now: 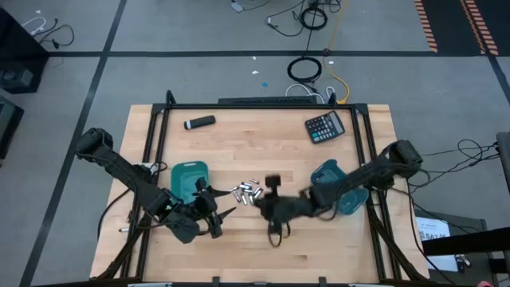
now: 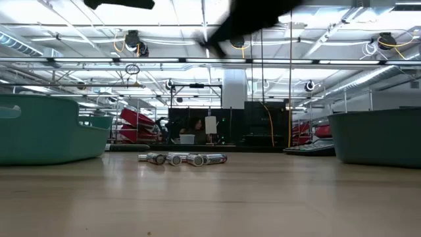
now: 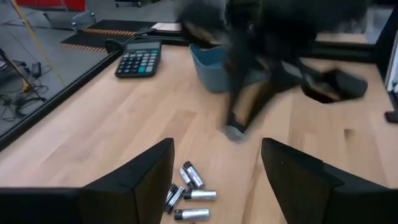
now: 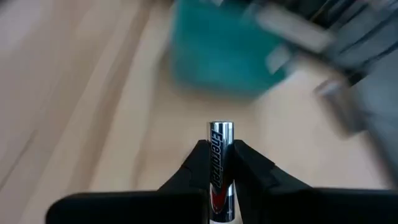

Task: Sort batteries
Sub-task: Put the silver battery into the light blue bin

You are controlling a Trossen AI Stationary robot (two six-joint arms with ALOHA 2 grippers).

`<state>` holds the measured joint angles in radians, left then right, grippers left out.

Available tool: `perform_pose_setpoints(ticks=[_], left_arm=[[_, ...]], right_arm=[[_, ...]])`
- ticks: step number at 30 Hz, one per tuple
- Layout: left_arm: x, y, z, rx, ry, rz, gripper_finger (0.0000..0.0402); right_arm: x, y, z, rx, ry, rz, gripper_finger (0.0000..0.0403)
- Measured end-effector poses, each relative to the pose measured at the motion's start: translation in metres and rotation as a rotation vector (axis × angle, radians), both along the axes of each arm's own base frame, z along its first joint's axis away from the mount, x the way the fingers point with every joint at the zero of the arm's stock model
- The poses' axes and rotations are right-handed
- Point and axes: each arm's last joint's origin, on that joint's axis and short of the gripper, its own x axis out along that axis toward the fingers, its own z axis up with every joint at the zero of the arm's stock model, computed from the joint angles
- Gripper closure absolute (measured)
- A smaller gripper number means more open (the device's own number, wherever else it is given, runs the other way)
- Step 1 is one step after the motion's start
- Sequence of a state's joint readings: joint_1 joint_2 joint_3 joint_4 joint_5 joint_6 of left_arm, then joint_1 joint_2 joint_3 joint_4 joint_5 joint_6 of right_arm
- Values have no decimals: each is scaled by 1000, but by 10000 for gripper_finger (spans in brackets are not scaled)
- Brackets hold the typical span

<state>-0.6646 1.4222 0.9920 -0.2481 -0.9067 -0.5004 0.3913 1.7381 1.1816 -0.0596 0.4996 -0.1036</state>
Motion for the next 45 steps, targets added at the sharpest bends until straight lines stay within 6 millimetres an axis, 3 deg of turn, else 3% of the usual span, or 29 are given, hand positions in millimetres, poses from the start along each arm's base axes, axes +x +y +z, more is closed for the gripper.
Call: perform_pose_setpoints(ticks=[4, 14, 19, 28, 34, 38, 45], left_arm=[[4, 3, -1, 19, 11, 0, 149], [17, 34, -31, 55, -92, 84, 149], [25, 53, -34, 64, -232, 35, 149], [40, 83, -26, 126, -323, -8, 149], [52, 89, -31, 120, -385, -55, 153], [54, 88, -31, 146, -402, -68, 193], [55, 94, -30, 143, -412, -61, 312]], right_arm=[[5, -21, 23, 10, -183, -42, 378], [-8, -76, 20, 190, -589, 2, 378], [-10, -80, 22, 231, -658, 37, 378], [-10, -79, 26, 246, -702, 79, 378], [-10, -79, 25, 222, -687, 87, 378], [-9, -80, 21, 192, -650, 40, 378], [-9, -81, 21, 188, -644, 21, 378]])
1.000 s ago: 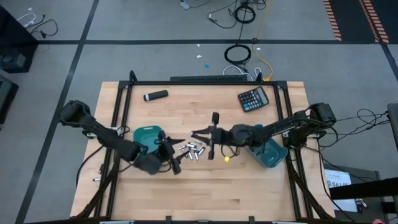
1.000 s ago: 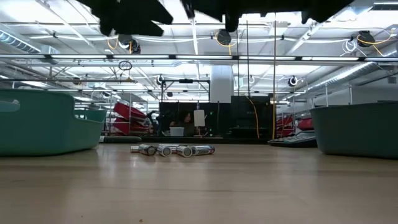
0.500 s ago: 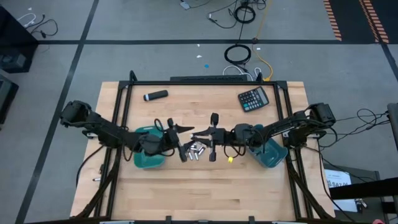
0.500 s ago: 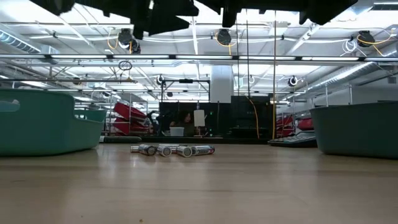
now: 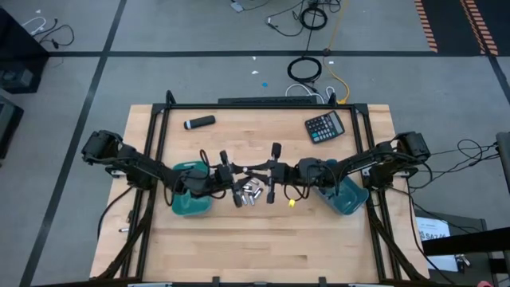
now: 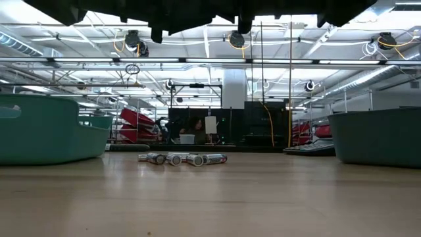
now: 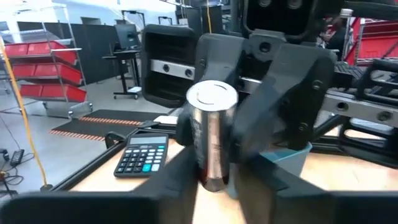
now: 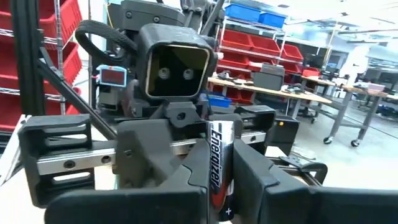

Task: Sort batteries
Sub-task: Put the silver battery into the light blue bin

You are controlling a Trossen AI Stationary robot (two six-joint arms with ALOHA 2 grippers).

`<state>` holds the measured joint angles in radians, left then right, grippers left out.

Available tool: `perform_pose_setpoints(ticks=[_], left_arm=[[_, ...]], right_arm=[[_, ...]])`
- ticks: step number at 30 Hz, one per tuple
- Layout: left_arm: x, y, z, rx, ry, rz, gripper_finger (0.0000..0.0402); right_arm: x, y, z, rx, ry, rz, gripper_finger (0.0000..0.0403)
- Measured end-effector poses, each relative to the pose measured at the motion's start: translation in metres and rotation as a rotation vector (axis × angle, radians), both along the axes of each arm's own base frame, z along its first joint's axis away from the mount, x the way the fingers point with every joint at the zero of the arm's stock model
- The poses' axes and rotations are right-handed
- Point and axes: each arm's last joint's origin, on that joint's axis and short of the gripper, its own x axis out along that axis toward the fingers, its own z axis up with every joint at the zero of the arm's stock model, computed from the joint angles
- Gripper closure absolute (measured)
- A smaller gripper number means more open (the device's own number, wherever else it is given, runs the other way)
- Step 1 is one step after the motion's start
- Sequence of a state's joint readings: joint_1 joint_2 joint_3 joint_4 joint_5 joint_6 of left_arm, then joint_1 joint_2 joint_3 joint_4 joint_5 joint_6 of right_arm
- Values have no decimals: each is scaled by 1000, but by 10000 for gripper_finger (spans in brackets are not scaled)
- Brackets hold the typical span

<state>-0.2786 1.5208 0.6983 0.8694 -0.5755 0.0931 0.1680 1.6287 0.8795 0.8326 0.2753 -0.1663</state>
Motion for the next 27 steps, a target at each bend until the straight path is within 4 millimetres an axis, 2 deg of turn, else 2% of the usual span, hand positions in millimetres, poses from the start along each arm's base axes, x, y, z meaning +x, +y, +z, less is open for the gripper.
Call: perform_pose_setpoints(ticks=[2, 6, 12, 17, 21, 27], left_arm=[[0, 2, 0, -4, -2, 5, 345], [0, 3, 1, -1, -3, 8, 344], [-1, 5, -1, -30, 28, 43, 344], [-6, 7, -2, -58, 88, 89, 344], [-24, 12, 11, -89, 127, 92, 344], [-72, 16, 22, -207, 203, 60, 344]], right_arm=[[0, 0, 0, -3, 6, -14, 370], [0, 0, -3, 13, 31, -16, 342], [-1, -2, -3, 16, 47, -85, 336], [-10, -5, 1, 12, 129, -128, 324], [-26, -9, 9, -13, 247, -176, 300], [-64, -17, 24, 63, 417, -242, 277]])
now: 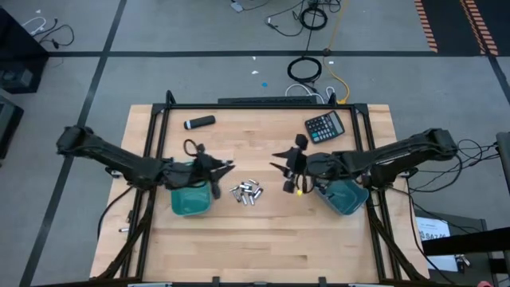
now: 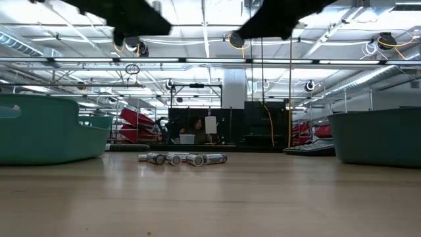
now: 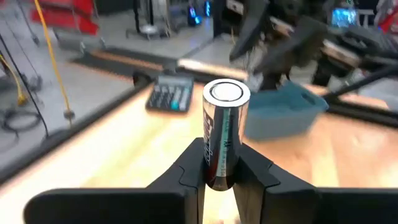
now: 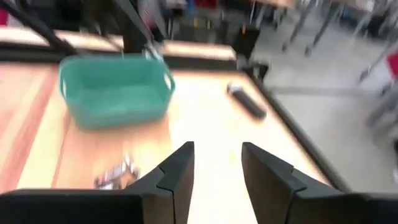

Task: Sort batteries
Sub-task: Put the silver battery into the light blue bin

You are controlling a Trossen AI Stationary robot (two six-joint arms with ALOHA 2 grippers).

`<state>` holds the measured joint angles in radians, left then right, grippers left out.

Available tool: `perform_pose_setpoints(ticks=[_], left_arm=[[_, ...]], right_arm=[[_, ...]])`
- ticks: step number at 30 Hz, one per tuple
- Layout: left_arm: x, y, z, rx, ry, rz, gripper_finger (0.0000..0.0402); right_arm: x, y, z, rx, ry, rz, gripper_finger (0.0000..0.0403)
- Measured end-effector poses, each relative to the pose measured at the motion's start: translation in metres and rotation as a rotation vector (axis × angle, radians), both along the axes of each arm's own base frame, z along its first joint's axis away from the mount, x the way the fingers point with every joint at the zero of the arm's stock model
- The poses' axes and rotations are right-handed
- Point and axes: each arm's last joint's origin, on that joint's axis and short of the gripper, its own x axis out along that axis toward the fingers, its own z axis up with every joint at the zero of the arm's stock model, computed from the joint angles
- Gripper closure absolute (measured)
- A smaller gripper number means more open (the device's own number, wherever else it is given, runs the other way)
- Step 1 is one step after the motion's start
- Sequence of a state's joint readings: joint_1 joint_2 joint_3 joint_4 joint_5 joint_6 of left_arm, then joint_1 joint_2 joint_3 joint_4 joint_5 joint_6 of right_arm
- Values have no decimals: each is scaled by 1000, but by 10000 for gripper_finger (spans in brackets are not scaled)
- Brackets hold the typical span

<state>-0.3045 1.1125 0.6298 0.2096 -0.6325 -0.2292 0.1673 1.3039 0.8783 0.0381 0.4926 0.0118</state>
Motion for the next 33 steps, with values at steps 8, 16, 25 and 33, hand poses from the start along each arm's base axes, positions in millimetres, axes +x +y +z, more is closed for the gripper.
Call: perform_pose_setpoints(ticks=[8, 16, 25, 33], left_arm=[[-41, 0, -12, -160, 210, 75, 344], [-58, -1, -33, -337, 380, 180, 344], [-69, -5, -44, -527, 543, 193, 314], [-68, -4, -47, -583, 621, 160, 157]], right_arm=[[-14, -3, -18, 181, 154, -124, 285], [-4, 0, -45, 259, 254, -170, 327], [-2, 26, -57, 257, 313, -69, 358], [-3, 29, -56, 262, 307, -61, 360]])
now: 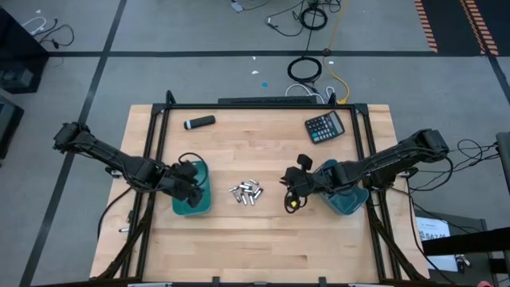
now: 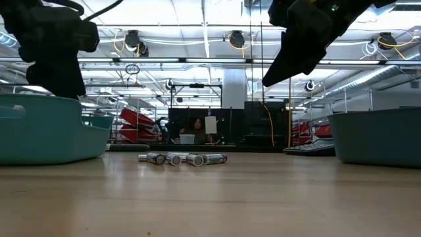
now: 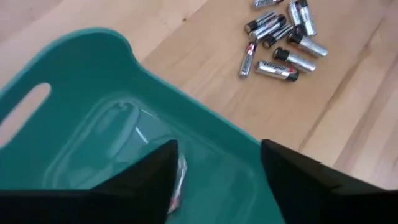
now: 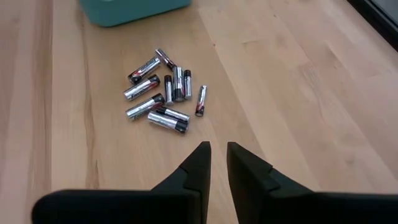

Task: Sort batteries
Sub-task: Put the silver battery into the light blue bin

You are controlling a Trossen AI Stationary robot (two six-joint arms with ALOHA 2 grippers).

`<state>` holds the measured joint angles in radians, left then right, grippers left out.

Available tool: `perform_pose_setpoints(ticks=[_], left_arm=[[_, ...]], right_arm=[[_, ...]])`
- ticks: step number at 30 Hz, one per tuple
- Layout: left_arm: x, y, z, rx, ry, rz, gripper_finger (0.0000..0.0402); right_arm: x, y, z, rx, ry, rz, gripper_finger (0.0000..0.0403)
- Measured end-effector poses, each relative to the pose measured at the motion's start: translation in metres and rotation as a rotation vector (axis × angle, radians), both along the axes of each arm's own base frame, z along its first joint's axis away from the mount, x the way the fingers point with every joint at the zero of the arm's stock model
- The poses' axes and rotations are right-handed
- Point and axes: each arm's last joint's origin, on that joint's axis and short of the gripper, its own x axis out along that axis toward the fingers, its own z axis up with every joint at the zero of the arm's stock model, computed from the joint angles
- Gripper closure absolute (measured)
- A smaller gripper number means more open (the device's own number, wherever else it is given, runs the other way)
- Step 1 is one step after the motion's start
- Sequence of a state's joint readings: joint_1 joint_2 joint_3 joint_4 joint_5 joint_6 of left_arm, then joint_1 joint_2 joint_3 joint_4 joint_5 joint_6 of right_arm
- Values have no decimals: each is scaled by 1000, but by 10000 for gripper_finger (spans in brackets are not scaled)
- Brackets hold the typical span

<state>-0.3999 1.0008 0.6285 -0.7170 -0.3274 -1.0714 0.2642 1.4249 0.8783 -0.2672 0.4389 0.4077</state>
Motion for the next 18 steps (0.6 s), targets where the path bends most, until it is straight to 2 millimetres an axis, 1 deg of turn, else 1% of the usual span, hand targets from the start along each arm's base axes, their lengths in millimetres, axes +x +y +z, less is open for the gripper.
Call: perform_pose_setpoints(ticks=[3, 5, 9, 12, 15, 18], left_arm=[[1, 2, 0, 42, 5, -47, 121], [1, 3, 0, 64, 1, -49, 112], [5, 9, 2, 89, -25, -12, 114], [13, 14, 5, 109, -81, -20, 116], [25, 23, 9, 125, -138, -48, 117], [43, 28, 14, 135, -125, -91, 117]], right_arm=[[3, 1, -2, 2, -10, 0, 360], [3, 4, -4, -5, -6, 3, 360], [3, 11, -5, -8, -8, 24, 360], [1, 15, -5, -27, -16, 16, 360], [1, 15, -5, -36, -19, 7, 360], [3, 16, -9, -34, -8, 0, 360]])
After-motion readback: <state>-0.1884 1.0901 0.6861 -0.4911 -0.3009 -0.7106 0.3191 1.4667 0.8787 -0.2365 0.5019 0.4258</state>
